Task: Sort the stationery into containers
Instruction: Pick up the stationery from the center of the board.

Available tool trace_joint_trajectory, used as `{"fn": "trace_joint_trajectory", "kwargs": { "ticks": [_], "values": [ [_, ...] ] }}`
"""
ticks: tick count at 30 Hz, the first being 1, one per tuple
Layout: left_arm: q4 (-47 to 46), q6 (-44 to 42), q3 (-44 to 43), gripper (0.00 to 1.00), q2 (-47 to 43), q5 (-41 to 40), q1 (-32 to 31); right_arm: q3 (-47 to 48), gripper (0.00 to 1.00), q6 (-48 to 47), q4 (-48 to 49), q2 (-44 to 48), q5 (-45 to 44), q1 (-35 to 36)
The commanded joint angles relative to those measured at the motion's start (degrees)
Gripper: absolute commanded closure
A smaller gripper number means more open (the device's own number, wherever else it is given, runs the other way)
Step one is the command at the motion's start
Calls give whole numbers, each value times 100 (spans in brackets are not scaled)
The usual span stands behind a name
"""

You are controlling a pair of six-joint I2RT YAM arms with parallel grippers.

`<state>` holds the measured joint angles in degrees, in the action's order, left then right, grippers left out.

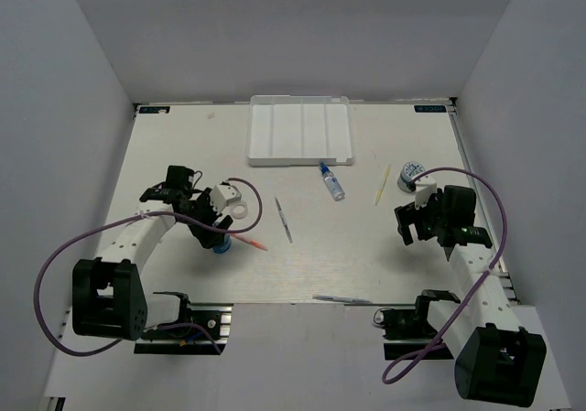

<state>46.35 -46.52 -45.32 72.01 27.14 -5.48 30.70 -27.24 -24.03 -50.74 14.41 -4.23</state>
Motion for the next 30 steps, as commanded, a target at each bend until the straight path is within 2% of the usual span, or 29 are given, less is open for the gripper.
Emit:
{"fn": "trace_joint_trajectory", "kwargs": {
  "ticks": [1, 4, 6, 7, 8, 12, 13, 15, 21, 24, 26, 30],
  "values": [
    [-135, -41, 50, 17, 33, -68, -102, 261, 11, -9, -40, -6, 114, -52],
    [-152, -50, 76, 22, 41, -94, -103, 270, 11, -9, -40, -15, 123, -52],
    [-170, -32, 85, 31, 59, -129, -156, 270, 11, -9, -31, -23, 123, -52],
    [-153, -32, 85, 40, 68, -121, -156, 270, 11, -18, -40, -24, 123, -52],
    [-152, -32, 85, 44, 85, -121, -156, 270, 11, -18, -40, -32, 123, -52],
    [-21, -32, 24, 55, 103, -156, -156, 279, 11, -9, -49, -41, 123, -69],
    [49, -32, -12, 61, 103, -173, -156, 279, 11, 0, -32, -32, 132, -61],
    [172, 55, -152, 65, 94, -139, -156, 279, 11, -9, -31, -32, 123, -60],
    [708, 529, -1451, 81, 322, -60, -24, 279, 11, -9, -31, -59, 149, -69],
    [884, 985, -2514, 83, 848, 11, -24, 296, 11, 0, -58, -94, 176, -69],
    [1008, 1328, -3364, 89, 1323, 3, -111, 305, 12, -9, -58, -129, 176, -78],
    [579, 2127, -4518, 94, 1982, -50, -164, 305, 12, 0, -49, -129, 167, -69]
  ]
}}
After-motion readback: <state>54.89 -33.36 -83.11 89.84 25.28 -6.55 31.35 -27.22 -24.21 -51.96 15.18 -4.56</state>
